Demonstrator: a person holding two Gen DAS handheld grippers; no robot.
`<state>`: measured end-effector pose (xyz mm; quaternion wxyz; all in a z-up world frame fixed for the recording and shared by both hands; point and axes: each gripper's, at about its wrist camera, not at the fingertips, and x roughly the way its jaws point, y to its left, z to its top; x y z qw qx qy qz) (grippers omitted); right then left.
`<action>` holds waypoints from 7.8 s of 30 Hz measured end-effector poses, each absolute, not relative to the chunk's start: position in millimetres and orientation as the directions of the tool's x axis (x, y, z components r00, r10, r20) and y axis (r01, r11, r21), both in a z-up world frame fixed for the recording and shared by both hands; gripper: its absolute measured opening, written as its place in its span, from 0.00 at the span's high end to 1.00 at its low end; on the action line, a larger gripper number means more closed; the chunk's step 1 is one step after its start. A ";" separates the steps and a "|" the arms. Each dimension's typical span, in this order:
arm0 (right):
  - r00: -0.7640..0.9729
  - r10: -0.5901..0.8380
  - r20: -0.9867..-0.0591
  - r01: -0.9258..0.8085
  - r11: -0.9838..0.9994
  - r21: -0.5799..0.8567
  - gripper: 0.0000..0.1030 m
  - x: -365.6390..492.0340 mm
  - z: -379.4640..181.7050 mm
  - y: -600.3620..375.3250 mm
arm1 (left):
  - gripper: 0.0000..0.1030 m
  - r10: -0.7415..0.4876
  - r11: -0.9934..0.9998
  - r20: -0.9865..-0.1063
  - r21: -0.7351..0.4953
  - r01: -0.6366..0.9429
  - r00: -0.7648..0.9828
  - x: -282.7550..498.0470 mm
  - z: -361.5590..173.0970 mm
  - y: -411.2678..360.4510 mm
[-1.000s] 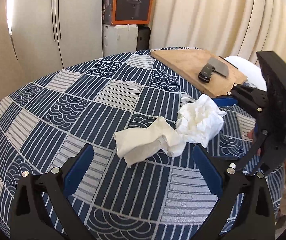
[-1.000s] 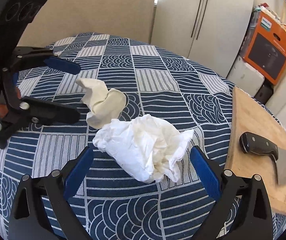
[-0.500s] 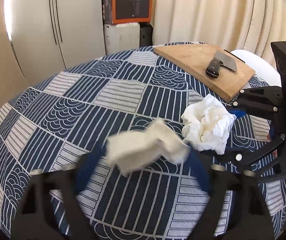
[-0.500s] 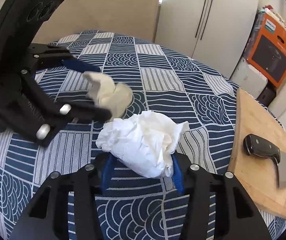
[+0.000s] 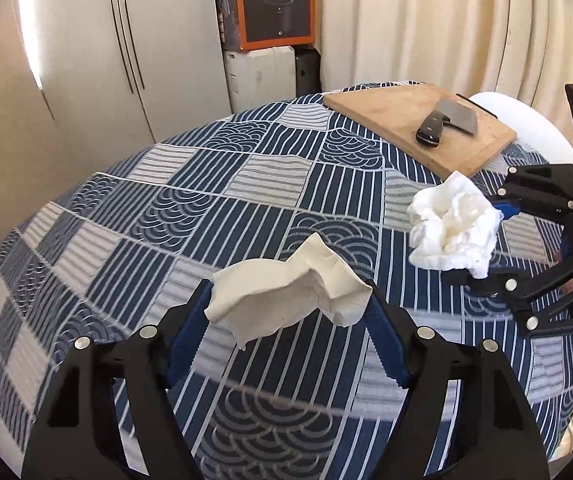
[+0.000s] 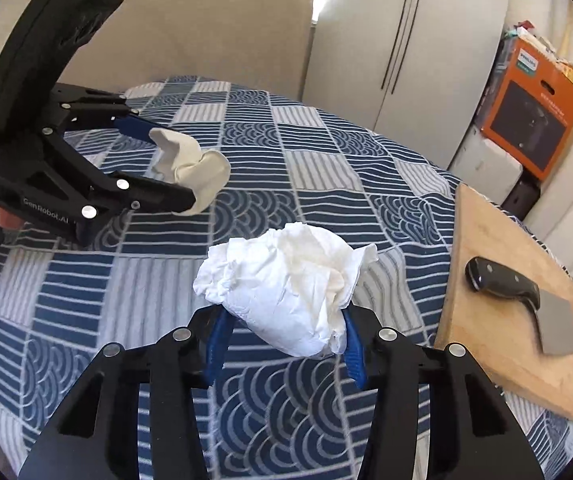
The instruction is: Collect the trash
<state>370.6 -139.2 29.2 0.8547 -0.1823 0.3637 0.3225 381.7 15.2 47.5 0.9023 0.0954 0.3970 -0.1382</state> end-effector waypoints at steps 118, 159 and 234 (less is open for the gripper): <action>0.629 0.620 -0.469 -0.730 0.679 -0.082 0.08 47.1 63.4 -193.9 | 0.06 -0.317 0.921 -0.336 0.112 0.372 0.887 34.9 38.6 34.0; 0.758 0.465 -0.458 -0.509 0.860 0.032 0.08 206.7 32.4 -173.6 | 0.06 -0.118 0.992 -0.418 -0.019 0.121 0.901 169.9 29.1 68.9; 0.788 0.447 -0.424 -0.491 0.871 0.005 0.08 199.2 35.7 -172.8 | 0.06 -0.104 0.994 -0.392 -0.004 0.112 0.914 162.9 29.7 64.4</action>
